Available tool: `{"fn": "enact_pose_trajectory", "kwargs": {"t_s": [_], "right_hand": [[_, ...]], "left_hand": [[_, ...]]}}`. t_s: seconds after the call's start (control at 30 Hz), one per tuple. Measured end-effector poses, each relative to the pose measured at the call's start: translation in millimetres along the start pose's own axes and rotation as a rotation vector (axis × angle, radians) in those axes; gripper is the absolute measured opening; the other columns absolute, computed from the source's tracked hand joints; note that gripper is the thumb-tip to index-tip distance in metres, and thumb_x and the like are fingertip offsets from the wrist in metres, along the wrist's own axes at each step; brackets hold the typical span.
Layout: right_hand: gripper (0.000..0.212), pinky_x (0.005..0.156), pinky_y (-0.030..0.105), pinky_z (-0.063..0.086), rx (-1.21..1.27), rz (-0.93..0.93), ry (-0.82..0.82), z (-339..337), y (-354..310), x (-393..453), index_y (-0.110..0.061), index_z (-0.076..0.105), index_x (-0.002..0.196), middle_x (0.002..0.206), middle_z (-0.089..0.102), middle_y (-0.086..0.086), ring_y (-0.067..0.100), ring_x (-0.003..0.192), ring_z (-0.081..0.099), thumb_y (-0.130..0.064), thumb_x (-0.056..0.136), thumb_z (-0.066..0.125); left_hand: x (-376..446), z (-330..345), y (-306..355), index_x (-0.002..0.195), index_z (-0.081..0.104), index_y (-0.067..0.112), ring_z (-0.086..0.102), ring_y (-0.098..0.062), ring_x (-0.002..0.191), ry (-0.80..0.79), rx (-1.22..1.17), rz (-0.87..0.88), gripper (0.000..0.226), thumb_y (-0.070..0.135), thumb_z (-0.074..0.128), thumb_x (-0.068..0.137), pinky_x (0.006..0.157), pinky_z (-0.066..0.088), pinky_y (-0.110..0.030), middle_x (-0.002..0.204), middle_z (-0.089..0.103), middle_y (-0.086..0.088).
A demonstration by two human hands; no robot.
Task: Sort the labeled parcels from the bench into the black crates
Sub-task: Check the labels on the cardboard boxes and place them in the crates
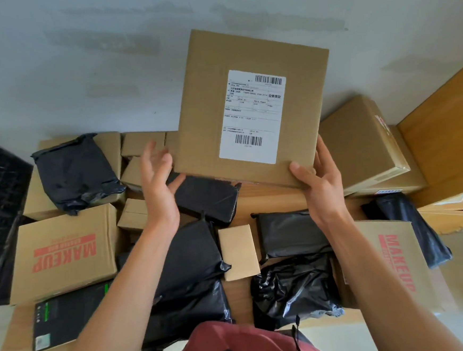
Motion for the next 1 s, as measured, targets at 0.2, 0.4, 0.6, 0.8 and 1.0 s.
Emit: {"fn": "enact_pose_trajectory", "kwargs": {"t_s": [0.2, 0.4, 0.6, 0.8, 1.0], "right_hand": [[0.081, 0.117, 0.050, 0.042, -0.157, -0.080, -0.020, 16, -13, -9, -0.021, 0.033, 0.162, 0.153, 0.056, 0.006, 0.028, 0.141, 0.053, -0.004, 0.092, 0.070], [0.067, 0.096, 0.021, 0.052, -0.368, -0.183, 0.047, 34, -20, -22, -0.020, 0.045, 0.153, 0.131, 0.068, -0.008, 0.008, 0.120, 0.063, 0.007, 0.094, 0.057], [0.073, 0.096, 0.008, 0.046, -0.445, -0.184, 0.099, 46, -12, -40, -0.023, 0.031, 0.163, 0.141, 0.057, -0.019, -0.015, 0.121, 0.055, -0.010, 0.099, 0.065], [0.080, 0.098, 0.001, 0.041, -0.463, -0.181, 0.043, 55, -8, -57, -0.026, 0.028, 0.164, 0.143, 0.053, -0.024, -0.025, 0.118, 0.049, -0.023, 0.097, 0.073], [0.080, 0.105, 0.007, 0.041, -0.445, -0.184, -0.052, 59, -10, -78, -0.027, 0.030, 0.163, 0.141, 0.048, -0.029, -0.033, 0.113, 0.044, -0.024, 0.096, 0.074]], "left_hand": [[9, 10, 23, 0.149, 0.047, 0.021, 0.065, -0.007, 0.119, -0.235, 0.318, 0.133, 0.061, 0.016, 0.073, 0.095, 0.096, 0.057, -0.025, 0.132, 0.067, 0.006], [-2, -5, 19, 0.151, 0.044, 0.025, 0.061, -0.004, 0.125, -0.233, 0.372, 0.127, 0.066, 0.013, 0.075, 0.094, 0.100, 0.055, -0.026, 0.138, 0.062, 0.010], [-19, -25, 25, 0.153, 0.043, 0.025, 0.063, 0.005, 0.114, -0.168, 0.394, 0.142, 0.065, 0.015, 0.073, 0.096, 0.086, 0.055, -0.014, 0.135, 0.062, 0.012], [-49, -50, 30, 0.139, 0.047, 0.038, 0.066, 0.010, 0.103, -0.055, 0.432, 0.169, 0.055, 0.013, 0.072, 0.096, 0.079, 0.054, -0.010, 0.120, 0.066, 0.023], [-95, -79, 35, 0.152, 0.045, 0.031, 0.058, 0.003, 0.121, 0.050, 0.465, 0.196, 0.068, 0.021, 0.076, 0.093, 0.094, 0.054, -0.022, 0.133, 0.061, 0.019]]}}
Point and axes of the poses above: each hand's wrist, its own x-axis towards the middle knuckle, its own z-axis out of the palm, y = z × x, the point moved 8 cm from there along x, towards the middle knuckle
